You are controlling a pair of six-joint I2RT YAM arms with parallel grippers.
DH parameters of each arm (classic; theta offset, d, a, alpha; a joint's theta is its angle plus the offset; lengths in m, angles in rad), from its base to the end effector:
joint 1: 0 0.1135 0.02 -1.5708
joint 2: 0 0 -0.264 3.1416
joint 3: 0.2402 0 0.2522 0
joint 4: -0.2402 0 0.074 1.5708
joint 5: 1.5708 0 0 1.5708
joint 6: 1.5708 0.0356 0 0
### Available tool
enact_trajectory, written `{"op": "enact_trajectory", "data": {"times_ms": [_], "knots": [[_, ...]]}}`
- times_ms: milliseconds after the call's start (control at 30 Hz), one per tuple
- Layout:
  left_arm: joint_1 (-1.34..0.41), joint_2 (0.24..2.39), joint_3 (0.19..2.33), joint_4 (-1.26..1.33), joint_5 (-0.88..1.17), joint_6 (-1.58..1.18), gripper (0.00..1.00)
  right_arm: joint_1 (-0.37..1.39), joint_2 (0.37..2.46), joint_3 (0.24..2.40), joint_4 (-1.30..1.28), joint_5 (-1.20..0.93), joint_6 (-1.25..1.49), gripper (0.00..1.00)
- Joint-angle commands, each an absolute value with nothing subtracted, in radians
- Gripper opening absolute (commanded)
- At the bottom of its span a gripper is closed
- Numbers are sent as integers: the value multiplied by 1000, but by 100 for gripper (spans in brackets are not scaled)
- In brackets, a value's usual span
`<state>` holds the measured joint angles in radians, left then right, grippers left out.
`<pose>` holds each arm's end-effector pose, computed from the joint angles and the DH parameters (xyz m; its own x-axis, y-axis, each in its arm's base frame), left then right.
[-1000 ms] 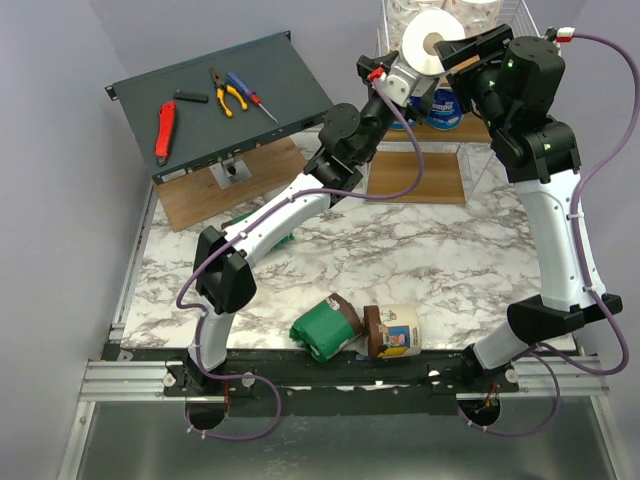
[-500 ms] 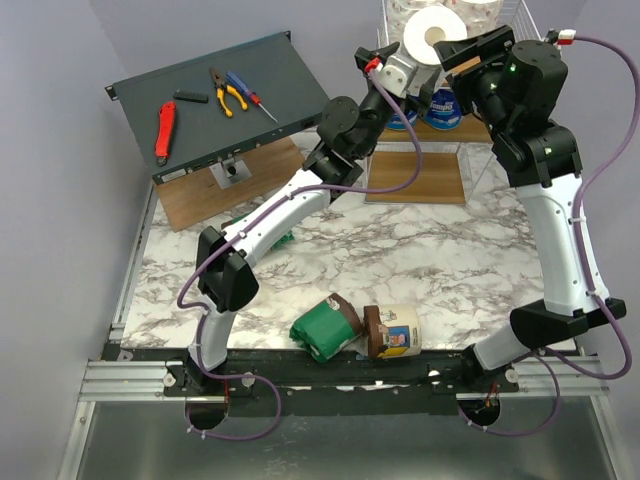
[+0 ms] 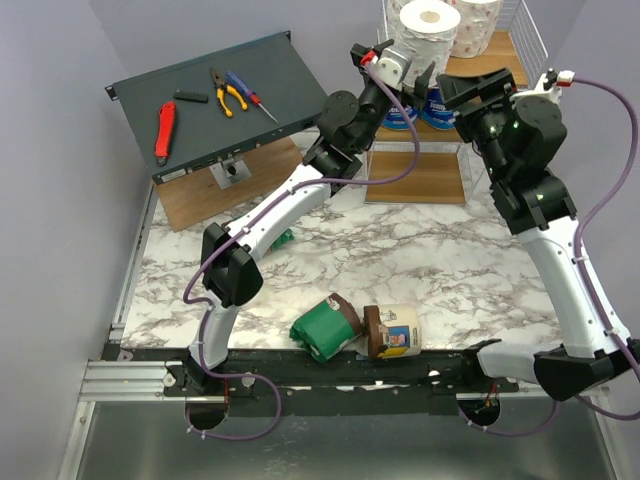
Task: Place and organize the paper towels onto the shelf
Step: Place the paper towel on the shelf.
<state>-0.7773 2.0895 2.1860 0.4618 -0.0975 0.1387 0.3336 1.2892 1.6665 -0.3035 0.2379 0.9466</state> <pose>0.3458 -0.3354 0.4841 0.4624 -0.2619 -0.8471 0.5808 0.8113 0.0662 0.2489 0.0774 0.5211 -0.0373 0.8217 -0.5687 -0.1127 0.5621 0.8194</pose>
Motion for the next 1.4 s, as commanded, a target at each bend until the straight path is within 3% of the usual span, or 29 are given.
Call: {"op": "enact_trajectory", "data": {"times_ms": [0,100,367,600,867,1200,1367], "knots": [[-775,2091,2225,450,-111,109,90,336,1196,1486,-29,289,865,71],[-776,2084,2225,444,-112,100,90,336,1153,1384,88,311,840,74],[-798,1971,2175,375,-92,111,92,336,1142,1360,109,362,726,80],[-830,1678,1851,445,-198,145,96,337,1092,1354,100,415,569,82],[-831,1270,1339,441,-241,-147,95,337,1112,1292,230,365,473,82],[-830,950,977,254,-191,-381,94,337,1255,1355,273,190,418,79],[-831,796,714,315,-230,-514,91,337,1290,1387,242,189,374,82]]}}
